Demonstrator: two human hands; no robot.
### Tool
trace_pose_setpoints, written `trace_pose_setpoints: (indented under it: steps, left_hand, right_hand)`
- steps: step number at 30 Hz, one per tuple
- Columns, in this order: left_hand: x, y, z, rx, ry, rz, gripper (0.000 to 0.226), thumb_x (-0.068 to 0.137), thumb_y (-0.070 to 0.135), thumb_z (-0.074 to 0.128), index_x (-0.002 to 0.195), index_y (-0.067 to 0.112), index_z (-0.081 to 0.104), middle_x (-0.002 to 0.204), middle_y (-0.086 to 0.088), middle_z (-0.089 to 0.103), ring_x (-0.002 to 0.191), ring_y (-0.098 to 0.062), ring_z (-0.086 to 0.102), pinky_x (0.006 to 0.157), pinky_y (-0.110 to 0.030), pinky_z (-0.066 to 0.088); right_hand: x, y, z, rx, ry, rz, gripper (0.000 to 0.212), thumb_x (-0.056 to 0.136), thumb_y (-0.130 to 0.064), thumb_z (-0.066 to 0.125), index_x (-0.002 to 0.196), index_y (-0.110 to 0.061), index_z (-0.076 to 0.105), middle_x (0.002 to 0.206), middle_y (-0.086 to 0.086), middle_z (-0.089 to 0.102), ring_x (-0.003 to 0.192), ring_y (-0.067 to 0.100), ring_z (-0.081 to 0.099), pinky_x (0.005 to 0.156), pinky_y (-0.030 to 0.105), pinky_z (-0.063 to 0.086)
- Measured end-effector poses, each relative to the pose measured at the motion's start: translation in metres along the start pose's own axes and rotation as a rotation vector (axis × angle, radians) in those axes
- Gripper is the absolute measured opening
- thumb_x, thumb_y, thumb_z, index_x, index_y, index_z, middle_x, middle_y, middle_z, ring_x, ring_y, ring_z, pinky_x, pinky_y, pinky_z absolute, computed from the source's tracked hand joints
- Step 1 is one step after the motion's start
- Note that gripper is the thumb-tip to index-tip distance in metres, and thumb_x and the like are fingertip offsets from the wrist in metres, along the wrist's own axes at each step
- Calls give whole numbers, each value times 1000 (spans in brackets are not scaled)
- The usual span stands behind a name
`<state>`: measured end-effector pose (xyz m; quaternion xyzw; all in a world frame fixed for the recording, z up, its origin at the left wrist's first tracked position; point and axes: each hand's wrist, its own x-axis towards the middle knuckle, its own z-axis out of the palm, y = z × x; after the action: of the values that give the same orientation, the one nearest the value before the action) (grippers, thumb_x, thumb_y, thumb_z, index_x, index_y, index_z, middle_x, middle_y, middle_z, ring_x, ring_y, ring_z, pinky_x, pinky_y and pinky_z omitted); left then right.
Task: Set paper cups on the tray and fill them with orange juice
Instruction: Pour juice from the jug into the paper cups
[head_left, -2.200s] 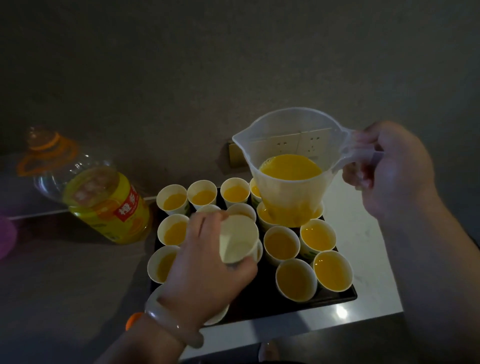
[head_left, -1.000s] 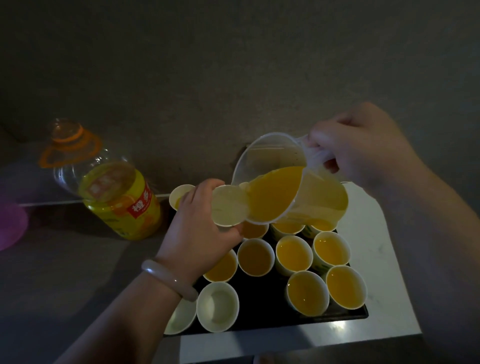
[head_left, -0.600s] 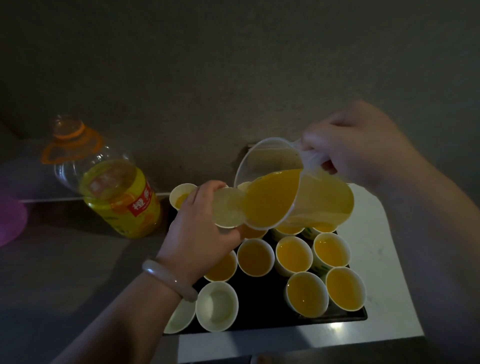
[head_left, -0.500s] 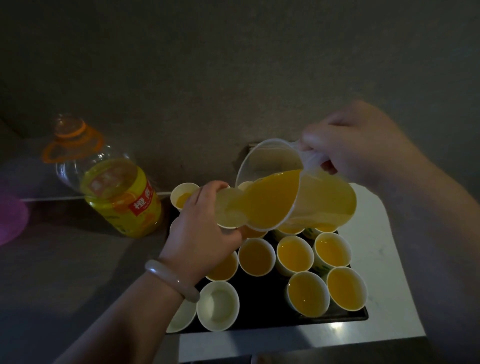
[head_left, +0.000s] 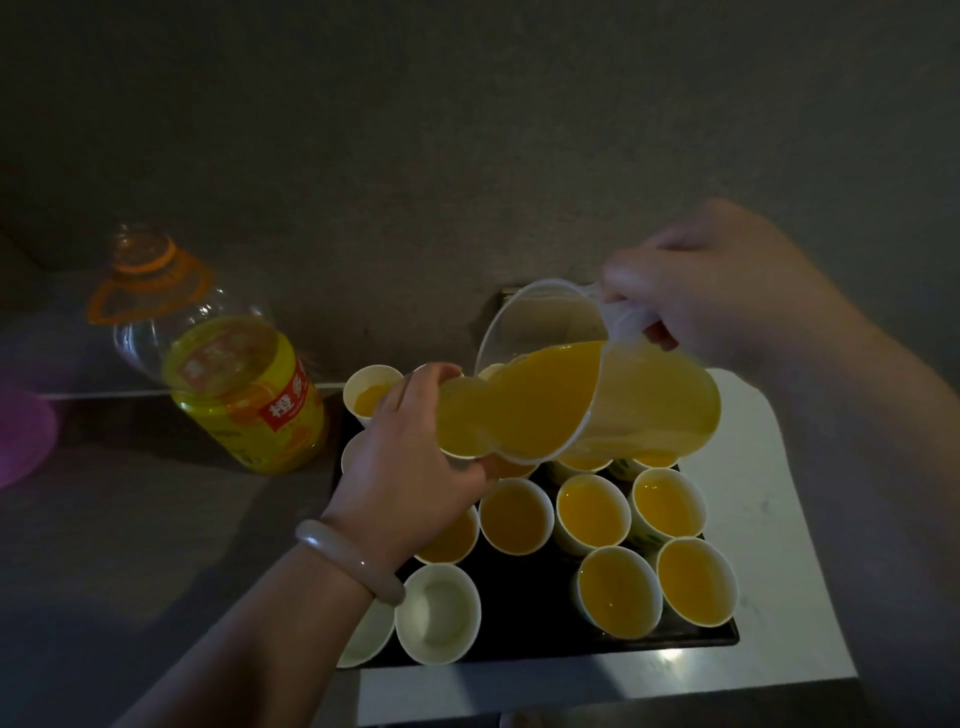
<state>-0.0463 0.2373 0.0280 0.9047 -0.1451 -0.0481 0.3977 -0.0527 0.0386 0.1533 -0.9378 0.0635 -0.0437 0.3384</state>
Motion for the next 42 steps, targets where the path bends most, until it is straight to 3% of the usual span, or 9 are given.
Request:
trace_pose_setpoints:
  steps: [11, 25, 31, 38, 42]
  left_hand:
    - [2, 2, 0, -20, -30, -28, 89, 64, 46, 77, 139, 32, 31, 119, 19, 34, 114, -6, 43, 91, -28, 48]
    - [4, 3, 1, -16, -17, -28, 88, 67, 43, 78, 140, 29, 31, 119, 19, 33, 115, -4, 40, 91, -24, 44]
    - [4, 3, 1, -18, -42, -31, 87, 70, 40, 79, 141, 30, 29, 134, 12, 38, 121, -6, 39, 98, -29, 44]
    - [4, 4, 1, -25, -40, -22, 84, 70, 38, 79, 139, 32, 31, 118, 20, 33, 113, -3, 39, 90, -23, 42]
    - [4, 4, 1, -28, -50, -21, 86, 68, 44, 78, 139, 32, 30, 119, 19, 36, 113, -5, 42, 90, -24, 43]
  right_hand:
    - [4, -1, 1, -40, -23, 1, 39, 68, -31, 58, 63, 7, 48, 54, 8, 34, 53, 20, 30, 55, 38, 29]
    - [6, -2, 1, -37, -33, -1, 40, 72, -29, 60, 64, 9, 48, 56, 7, 35, 56, 20, 30, 57, 38, 29]
    - [7, -1, 1, -37, -29, 2, 39, 71, -30, 60, 62, 6, 47, 56, 7, 35, 56, 20, 30, 57, 39, 30]
    - [6, 1, -1, 5, -36, 17, 38, 69, -28, 59, 61, 7, 47, 52, 7, 36, 51, 18, 30, 54, 37, 28]
    - [7, 5, -2, 52, -43, 56, 32, 70, -28, 59, 46, -7, 53, 46, 5, 40, 45, 16, 35, 50, 33, 29]
